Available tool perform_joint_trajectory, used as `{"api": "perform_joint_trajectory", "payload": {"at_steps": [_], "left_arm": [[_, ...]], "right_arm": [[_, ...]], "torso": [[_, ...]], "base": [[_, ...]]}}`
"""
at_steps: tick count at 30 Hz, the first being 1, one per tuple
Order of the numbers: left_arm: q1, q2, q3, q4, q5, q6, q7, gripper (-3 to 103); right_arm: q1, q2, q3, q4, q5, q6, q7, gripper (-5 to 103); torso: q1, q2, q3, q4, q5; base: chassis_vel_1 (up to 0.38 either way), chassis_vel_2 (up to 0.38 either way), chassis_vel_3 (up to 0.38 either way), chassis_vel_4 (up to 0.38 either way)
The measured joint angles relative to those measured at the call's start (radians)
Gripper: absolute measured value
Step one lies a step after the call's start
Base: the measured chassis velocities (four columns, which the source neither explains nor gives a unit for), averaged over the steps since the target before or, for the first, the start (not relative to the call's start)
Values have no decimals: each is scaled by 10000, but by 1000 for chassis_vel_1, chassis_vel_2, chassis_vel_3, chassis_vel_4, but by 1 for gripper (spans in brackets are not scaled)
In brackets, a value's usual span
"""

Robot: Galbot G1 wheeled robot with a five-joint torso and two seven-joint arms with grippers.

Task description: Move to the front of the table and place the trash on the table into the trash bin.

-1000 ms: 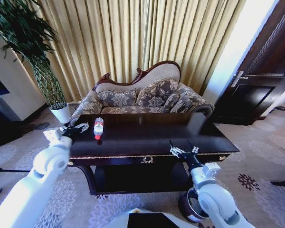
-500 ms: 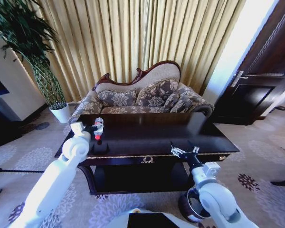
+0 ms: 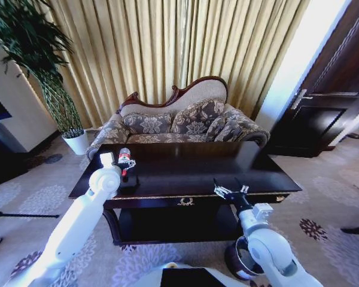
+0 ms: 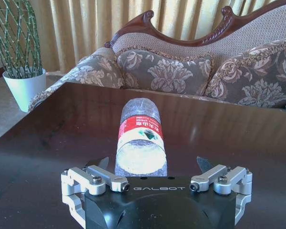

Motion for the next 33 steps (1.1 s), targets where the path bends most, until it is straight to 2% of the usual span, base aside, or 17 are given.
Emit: {"api": "perform_joint_trajectory", "payload": {"at_steps": [14,29,33], "left_arm": [[316,-41,-68,63,28,-22,-92,100],[168,-127,-93,531,-55,-42,-87,100],[136,-142,-74,625,211,-46,89,100]], "right_arm": [[473,-284,193,161,810,219,25,100],[532,-211,87,35,799,348,-20,100],[544,-223,87,-32,793,372,-26,100]], "torso": [[0,0,0,0,0],[0,1,0,-1,-1],[0,1,0,-1,-1]], "base": [[0,0,0,0],[0,0,0,0],[0,0,0,0]]}}
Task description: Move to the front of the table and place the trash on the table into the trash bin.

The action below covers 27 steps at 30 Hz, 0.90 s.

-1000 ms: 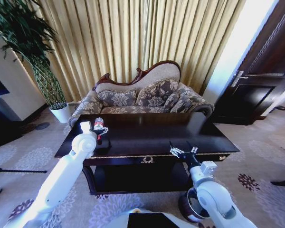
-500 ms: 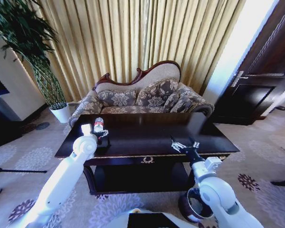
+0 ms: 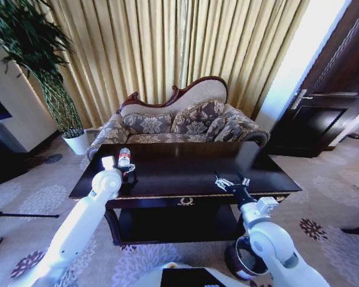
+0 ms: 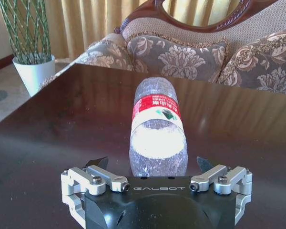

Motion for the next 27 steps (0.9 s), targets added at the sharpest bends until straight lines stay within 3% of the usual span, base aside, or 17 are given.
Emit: {"api": "perform_joint_trajectory", "payload": {"at_steps": [4,11,13,16,22,27], "left_arm": [[-80,51,41,46,164,-3,136,102],[-257,68,79,194,192,-11,315,72],[-257,65,79,195,190,-11,325,72],[-251,48,82,187,196,-26,360,55],[-263,7,101,148,220,-62,403,44],[-91,135,181,135,1755,-681,1497,32]], "right_arm": [[43,-6,-9,-65,-4,8,-4,100],[154,-8,-42,-109,21,20,-11,100],[172,-17,-38,-108,30,20,-12,100],[267,-117,16,-107,90,20,-13,100],[352,-186,97,-135,117,20,-13,100],[764,-480,100,-200,418,-45,-6,100]], "torso": [[-1,0,0,0,0],[-1,0,0,0,0],[-1,0,0,0,0],[0,0,0,1,1],[-1,0,0,0,0],[0,0,0,-2,-1]], "base": [[0,0,0,0],[0,0,0,0],[0,0,0,0],[0,0,0,0],[0,0,0,0],[0,0,0,0]]}}
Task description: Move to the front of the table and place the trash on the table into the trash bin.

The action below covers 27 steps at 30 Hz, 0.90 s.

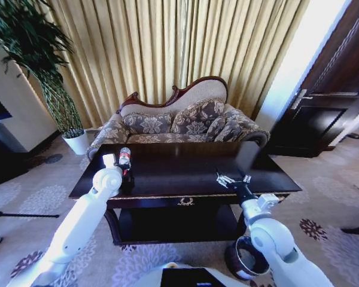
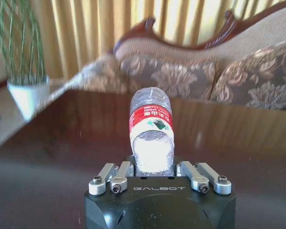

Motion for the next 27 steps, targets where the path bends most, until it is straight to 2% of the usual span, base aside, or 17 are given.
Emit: {"api": "perform_joint_trajectory", "payload": {"at_steps": [1,3,4,5,7,8,11,13,14,15,16,17,18,20,22,24,27], "left_arm": [[109,110,79,-58,890,-372,725,31],[252,288,246,-148,2031,-984,1642,31],[252,288,246,-148,2031,-984,1642,31],[327,393,328,-180,2589,-1335,2087,31],[500,721,554,-249,4274,-2474,3279,31],[500,721,554,-249,4274,-2474,3279,31],[474,1182,953,-368,5614,-3776,4187,31],[318,1474,1269,-422,5983,-4355,4375,31],[318,1474,1269,-422,5983,-4355,4375,31],[206,1635,1454,-418,6245,-4645,4514,31],[21,1843,1736,-346,6668,-5133,4658,31],[-345,2116,2202,-161,7432,-5917,4830,31],[-345,2116,2202,-161,7432,-5917,4830,31],[-940,2375,2800,89,8296,-6733,4931,31],[-1639,2519,3507,239,8643,-7159,4886,31],[-1842,2551,3726,278,8704,-7266,4850,31],[-2868,2669,4784,401,9219,-7823,4675,31]], "right_arm": [[285,-194,-53,-76,374,-79,9,100],[659,-461,-166,-219,932,-185,20,100],[659,-461,-166,-219,932,-185,20,100],[829,-585,-231,-271,1194,-236,21,100],[1350,-906,-424,-363,2090,-400,21,100],[1350,-906,-424,-363,2090,-400,21,100],[2084,-1351,-692,-545,3112,-511,-52,100],[2427,-1550,-759,-673,3353,-514,-269,100],[2427,-1550,-759,-673,3353,-514,-269,100],[2579,-1639,-802,-717,3513,-514,-357,100],[2791,-1745,-868,-744,3811,-516,-444,100],[3100,-1852,-987,-743,4289,-534,-506,100],[3100,-1852,-987,-743,4289,-534,-506,100],[3568,-1887,-1286,-719,4911,-559,-539,100],[4048,-1803,-1660,-656,5327,-569,-539,100],[4171,-1771,-1764,-630,5448,-578,-537,100],[4874,-1672,-2273,-617,6072,-640,-513,100]], "torso": [[0,0,0,4,0],[0,0,0,5,2],[0,0,0,5,2],[0,0,0,2,0],[0,0,0,3,3],[0,0,0,3,3],[0,0,0,4,1],[0,0,0,3,0],[0,0,0,3,0],[0,0,0,3,1],[0,0,0,3,4],[0,-1,1,1,3],[0,-1,1,1,3],[0,0,0,2,1],[1,-1,0,3,0],[0,-1,0,3,-2],[1,0,1,1,2]], "base": [[0,0,0,0],[0,0,0,0],[0,0,0,0],[0,0,0,0],[0,0,0,0],[0,0,0,0],[0,0,0,0],[0,0,0,0],[0,0,0,0],[0,0,0,0],[0,0,0,0],[0,0,0,0],[0,0,0,0],[0,0,0,0],[0,0,0,0],[0,0,0,0],[0,0,0,0]]}}
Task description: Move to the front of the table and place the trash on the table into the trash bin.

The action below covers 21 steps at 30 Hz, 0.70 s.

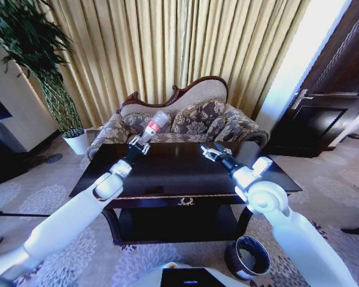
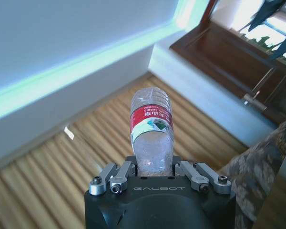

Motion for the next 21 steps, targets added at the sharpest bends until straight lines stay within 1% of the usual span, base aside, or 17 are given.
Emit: {"api": "perform_joint_trajectory", "payload": {"at_steps": [1,2,3,4,5,6,8,9,13,21], "left_arm": [[0,0,0,0,0,0,0,31],[-300,9,303,0,177,-155,-61,31],[-568,9,605,-32,364,-254,-141,31],[-696,-7,754,-84,489,-287,-177,31],[-808,-45,878,-169,662,-294,-203,31],[-808,-45,878,-169,662,-294,-203,31],[-915,-127,968,-462,900,-131,-204,31],[-920,-143,1009,-601,900,27,-197,31],[-857,-101,1089,-776,884,155,-168,31],[-594,169,1191,-1103,866,201,-20,31]], "right_arm": [[0,0,0,0,0,0,0,100],[236,22,-118,-52,218,-11,5,100],[442,52,-226,-111,435,-34,14,100],[571,77,-287,-158,542,-44,23,100],[725,118,-367,-223,632,-52,26,100],[725,118,-367,-223,632,-52,26,100],[977,239,-518,-385,699,-64,28,100],[1082,304,-567,-438,712,-65,29,100],[1250,483,-656,-480,746,-67,29,100],[1428,621,-729,-449,820,-68,30,100]], "torso": [[0,0,0,0,0],[0,0,0,2,-3],[0,-1,0,2,2],[0,-1,0,1,0],[0,0,0,1,-1],[0,0,0,1,-1],[0,-1,0,1,0],[0,-1,-1,0,0],[0,0,-1,1,0],[0,-1,-1,2,-2]], "base": [[0,0,0,0],[0,0,0,0],[0,0,0,0],[0,0,0,0],[0,0,0,0],[0,0,0,0],[0,0,0,0],[0,0,0,0],[0,0,0,0],[0,0,0,0]]}}
